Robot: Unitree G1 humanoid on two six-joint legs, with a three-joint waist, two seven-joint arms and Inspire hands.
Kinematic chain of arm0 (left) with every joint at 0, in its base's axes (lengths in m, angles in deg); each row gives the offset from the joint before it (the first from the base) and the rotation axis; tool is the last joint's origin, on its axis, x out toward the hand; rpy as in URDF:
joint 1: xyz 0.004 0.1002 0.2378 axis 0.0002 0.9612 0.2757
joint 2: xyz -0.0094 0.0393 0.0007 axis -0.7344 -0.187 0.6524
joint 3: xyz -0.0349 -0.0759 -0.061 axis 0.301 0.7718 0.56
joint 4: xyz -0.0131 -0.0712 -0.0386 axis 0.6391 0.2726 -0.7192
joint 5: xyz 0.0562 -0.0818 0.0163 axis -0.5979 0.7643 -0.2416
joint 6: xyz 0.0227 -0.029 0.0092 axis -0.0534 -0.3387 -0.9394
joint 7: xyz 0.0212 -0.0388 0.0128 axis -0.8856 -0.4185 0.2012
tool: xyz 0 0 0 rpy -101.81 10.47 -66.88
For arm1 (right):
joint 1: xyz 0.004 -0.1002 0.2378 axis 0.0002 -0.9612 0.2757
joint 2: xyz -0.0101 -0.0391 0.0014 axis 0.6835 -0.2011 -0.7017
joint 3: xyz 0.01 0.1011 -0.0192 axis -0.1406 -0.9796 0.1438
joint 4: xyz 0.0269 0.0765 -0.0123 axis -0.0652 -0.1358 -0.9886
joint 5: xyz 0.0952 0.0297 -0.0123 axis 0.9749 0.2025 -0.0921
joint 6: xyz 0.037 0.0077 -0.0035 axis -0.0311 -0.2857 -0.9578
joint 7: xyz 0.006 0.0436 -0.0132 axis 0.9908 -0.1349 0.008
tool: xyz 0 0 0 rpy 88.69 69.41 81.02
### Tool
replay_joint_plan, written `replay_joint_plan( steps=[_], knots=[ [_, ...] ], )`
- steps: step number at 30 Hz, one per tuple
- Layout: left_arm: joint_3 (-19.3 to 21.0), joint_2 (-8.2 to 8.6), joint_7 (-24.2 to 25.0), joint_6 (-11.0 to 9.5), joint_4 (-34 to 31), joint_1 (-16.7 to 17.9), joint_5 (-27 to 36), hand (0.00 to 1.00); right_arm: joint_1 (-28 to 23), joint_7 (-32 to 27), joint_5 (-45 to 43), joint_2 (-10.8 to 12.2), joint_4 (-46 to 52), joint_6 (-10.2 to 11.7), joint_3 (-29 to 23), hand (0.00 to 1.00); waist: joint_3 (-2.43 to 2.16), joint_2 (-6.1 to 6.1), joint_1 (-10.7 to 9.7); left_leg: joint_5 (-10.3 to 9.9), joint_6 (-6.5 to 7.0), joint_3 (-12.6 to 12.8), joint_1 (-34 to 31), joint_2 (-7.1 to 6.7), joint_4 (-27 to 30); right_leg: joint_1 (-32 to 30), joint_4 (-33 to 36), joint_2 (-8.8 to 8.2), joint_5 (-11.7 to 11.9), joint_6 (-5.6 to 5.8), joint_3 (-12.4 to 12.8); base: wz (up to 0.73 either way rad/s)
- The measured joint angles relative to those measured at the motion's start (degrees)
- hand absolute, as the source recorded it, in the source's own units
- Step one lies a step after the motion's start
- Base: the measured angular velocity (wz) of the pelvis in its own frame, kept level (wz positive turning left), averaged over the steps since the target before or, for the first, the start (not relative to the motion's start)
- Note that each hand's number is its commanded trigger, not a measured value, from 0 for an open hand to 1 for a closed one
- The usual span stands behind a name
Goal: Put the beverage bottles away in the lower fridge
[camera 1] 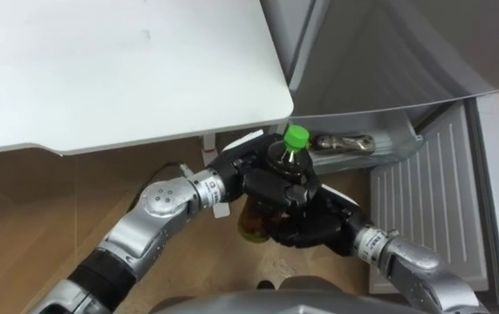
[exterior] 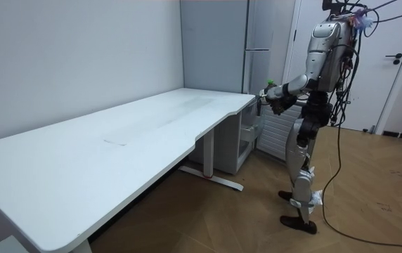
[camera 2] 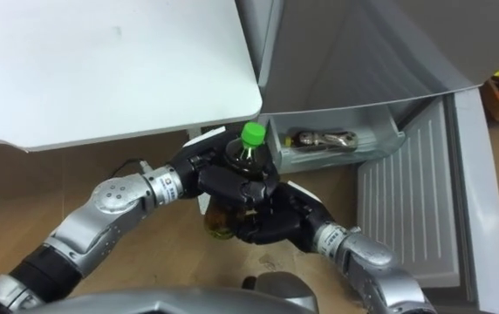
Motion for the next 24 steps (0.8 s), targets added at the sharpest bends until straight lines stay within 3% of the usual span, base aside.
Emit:
replay_joint_plan(
  steps=[5,6,7,8,15,24],
  knots=[
    [0.1,0.05,0.0,0.0,0.0,0.0,0.0,1.0,0.0,0.0,0.0,0.2,0.0,0.0,0.0,1.0,0.01,0.05,-0.1,0.0,0.03,0.0,0.0,-0.01,-0.1,0.0,-0.1,0.0,0.0,0.01,0.0,0.0],
    [0.1,0.1,0.0,0.0,0.0,0.0,0.1,1.0,0.0,0.0,0.0,0.2,0.0,0.0,-0.1,0.69,0.01,0.1,-0.1,0.0,0.03,0.0,-0.1,-0.02,-0.1,0.0,-0.1,0.0,0.0,0.01,0.0,0.0],
    [0.0,0.11,0.0,0.0,0.0,0.0,0.0,1.0,0.0,0.0,0.0,0.2,0.0,0.0,-0.1,0.45,-0.01,0.13,-0.1,0.0,0.03,0.0,-0.1,-0.02,-0.1,-0.1,-0.1,0.0,0.0,0.01,0.0,0.0],
    [0.0,0.16,0.0,0.0,0.0,0.0,0.0,1.0,0.0,0.0,0.0,0.3,0.0,0.0,0.1,0.0,0.01,0.22,-0.2,0.0,0.03,0.0,-0.3,-0.02,-0.1,-0.2,-0.1,-0.02,0.0,0.01,-0.2,0.04],
    [-0.6,0.12,0.5,0.0,0.0,-0.1,-0.4,1.0,0.0,-0.1,2.4,0.2,0.0,-1.0,0.9,0.0,-0.17,1.24,-0.2,0.0,0.03,-0.4,-1.7,-0.2,0.3,-1.3,-0.1,-0.09,0.0,0.01,-0.8,0.02],
    [-1.2,0.5,-1.6,0.0,0.0,-0.4,-2.8,1.0,0.0,0.6,15.9,0.7,-0.3,-1.0,6.9,0.0,-0.24,1.56,-0.2,0.0,0.06,-0.6,-2.0,-0.16,0.8,-1.7,0.0,-0.29,0.0,0.03,-0.7,0.0]
  ],
)
